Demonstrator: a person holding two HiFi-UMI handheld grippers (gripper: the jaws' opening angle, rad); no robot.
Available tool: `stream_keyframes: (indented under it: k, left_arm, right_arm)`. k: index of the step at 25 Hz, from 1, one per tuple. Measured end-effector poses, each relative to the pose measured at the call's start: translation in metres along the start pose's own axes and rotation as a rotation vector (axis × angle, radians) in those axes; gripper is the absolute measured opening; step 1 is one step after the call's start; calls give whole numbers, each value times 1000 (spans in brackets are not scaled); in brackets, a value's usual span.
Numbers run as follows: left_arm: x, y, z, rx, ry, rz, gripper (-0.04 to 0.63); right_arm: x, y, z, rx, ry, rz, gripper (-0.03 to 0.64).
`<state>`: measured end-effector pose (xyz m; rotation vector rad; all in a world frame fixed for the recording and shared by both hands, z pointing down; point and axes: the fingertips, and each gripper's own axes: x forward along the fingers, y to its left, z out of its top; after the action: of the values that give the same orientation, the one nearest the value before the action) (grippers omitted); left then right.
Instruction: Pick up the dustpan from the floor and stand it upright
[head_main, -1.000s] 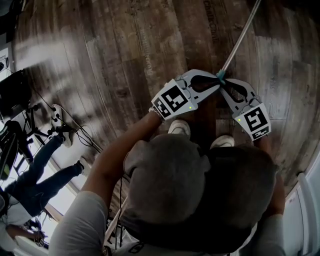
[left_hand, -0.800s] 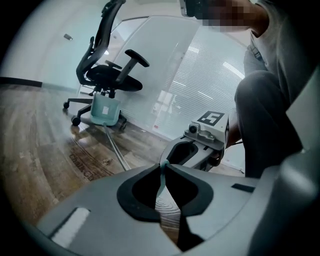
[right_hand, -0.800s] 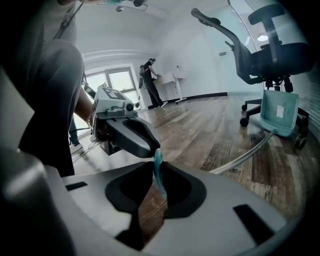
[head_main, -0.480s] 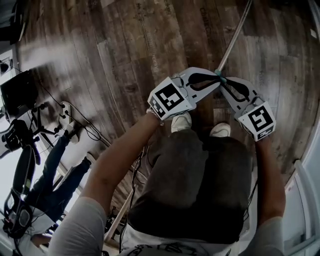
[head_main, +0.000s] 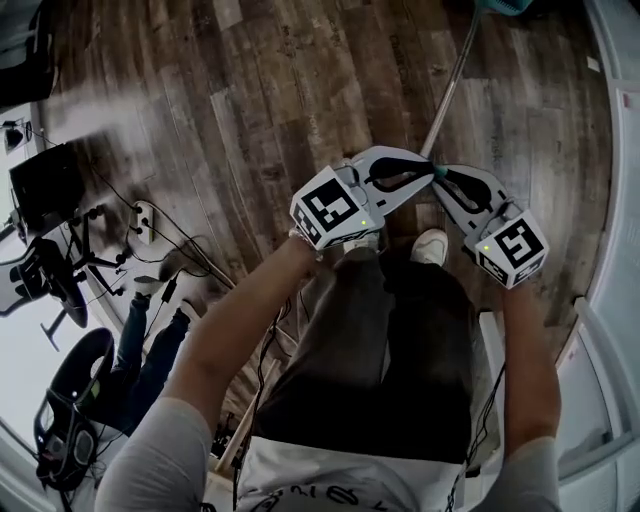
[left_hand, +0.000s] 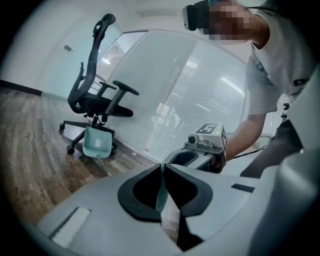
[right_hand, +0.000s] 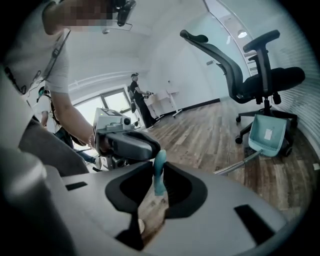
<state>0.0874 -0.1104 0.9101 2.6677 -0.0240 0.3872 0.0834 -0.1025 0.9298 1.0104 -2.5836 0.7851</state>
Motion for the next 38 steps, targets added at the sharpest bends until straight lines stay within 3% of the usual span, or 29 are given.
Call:
stream_keyframes:
  k: [8, 13, 17, 38]
  left_arm:
    - [-34, -69, 85, -5, 0, -32, 20]
    - [-36, -111, 158, 6, -9, -38, 20]
    - [-45, -108, 162, -9, -8, -36, 20]
    - [-66, -135, 263, -10, -114, -46, 18]
  right_arm:
    - [-57, 63, 79, 63, -36, 25, 54]
    - [-110, 86, 142, 100, -55, 41, 55]
    - [-103, 91, 148, 141, -69, 66, 60]
    - [-143, 116, 244, 231, -155, 153, 86]
